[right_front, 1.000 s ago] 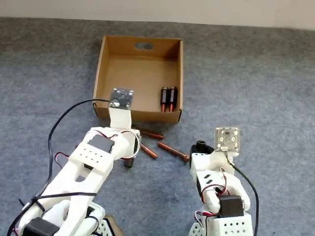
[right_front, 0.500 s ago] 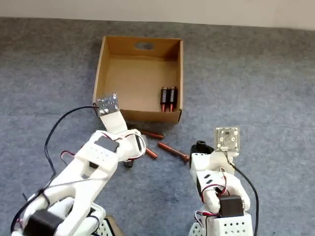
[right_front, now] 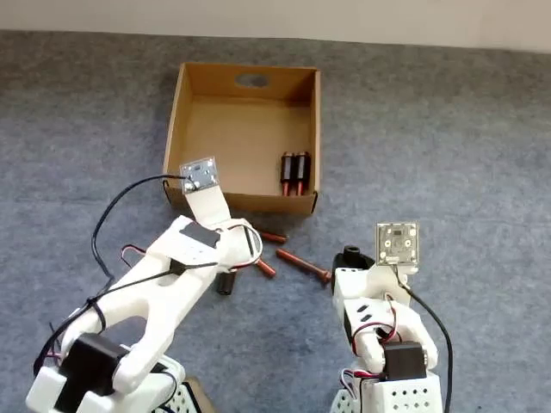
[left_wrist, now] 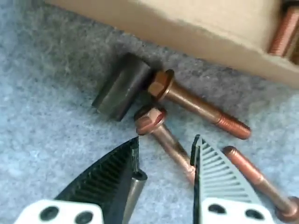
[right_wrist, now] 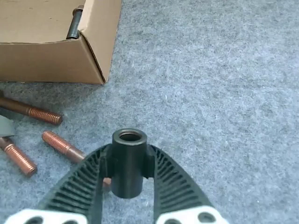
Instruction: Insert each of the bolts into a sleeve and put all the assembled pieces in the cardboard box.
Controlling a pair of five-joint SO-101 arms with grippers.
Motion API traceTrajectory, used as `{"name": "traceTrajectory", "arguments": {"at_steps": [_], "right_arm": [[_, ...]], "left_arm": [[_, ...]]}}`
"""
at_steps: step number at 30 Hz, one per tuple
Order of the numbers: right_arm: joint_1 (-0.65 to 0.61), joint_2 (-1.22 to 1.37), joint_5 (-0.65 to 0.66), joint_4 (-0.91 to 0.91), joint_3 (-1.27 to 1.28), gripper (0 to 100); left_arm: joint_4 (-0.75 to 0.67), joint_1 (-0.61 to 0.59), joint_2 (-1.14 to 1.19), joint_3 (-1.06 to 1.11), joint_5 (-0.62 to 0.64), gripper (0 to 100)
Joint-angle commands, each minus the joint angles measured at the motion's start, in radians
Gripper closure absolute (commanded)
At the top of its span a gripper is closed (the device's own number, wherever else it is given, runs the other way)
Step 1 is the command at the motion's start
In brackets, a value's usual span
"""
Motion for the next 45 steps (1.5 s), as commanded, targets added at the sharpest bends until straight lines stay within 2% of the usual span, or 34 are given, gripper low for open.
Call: {"name": "traceTrajectory", "arguments": {"at_steps": [1, 6, 10, 17, 19, 24, 29, 33, 35, 45], "right_arm": [[-0.007, -0.005, -0.006, 0.002, -0.004, 99.2], [-0.007, -0.005, -0.006, 0.002, -0.004, 99.2], [-0.007, -0.005, -0.006, 0.002, -0.004, 99.2], [-0.007, -0.005, -0.006, 0.002, -0.004, 99.2], [-0.007, -0.005, -0.006, 0.002, -0.004, 99.2], [-0.007, -0.005, -0.006, 0.002, -0.004, 99.2], [-0.007, -0.005, -0.006, 0.002, -0.004, 99.2], [-0.007, -0.005, -0.006, 0.002, -0.004, 99.2], [-0.007, -0.005, -0.006, 0.002, -0.004, 99.2], [-0.007, -0.005, -0.006, 0.002, -0.004, 99.2]], "left_arm": [[-0.014, 0.007, -0.001, -0.036, 0.000, 81], [-0.014, 0.013, 0.001, -0.035, 0.000, 91], [-0.014, 0.016, 0.001, -0.022, 0.000, 88], [-0.014, 0.090, 0.001, -0.001, -0.005, 87], [-0.017, 0.074, 0.001, -0.002, -0.003, 87], [-0.135, -0.002, 0.041, 0.024, 0.003, 88], [-0.118, -0.002, 0.085, -0.028, -0.005, 92], [-0.115, 0.001, 0.084, -0.036, -0.147, 99], [-0.115, 0.021, 0.084, -0.035, -0.192, 99], [-0.061, 0.131, 0.073, -0.038, -0.221, 99]]}}
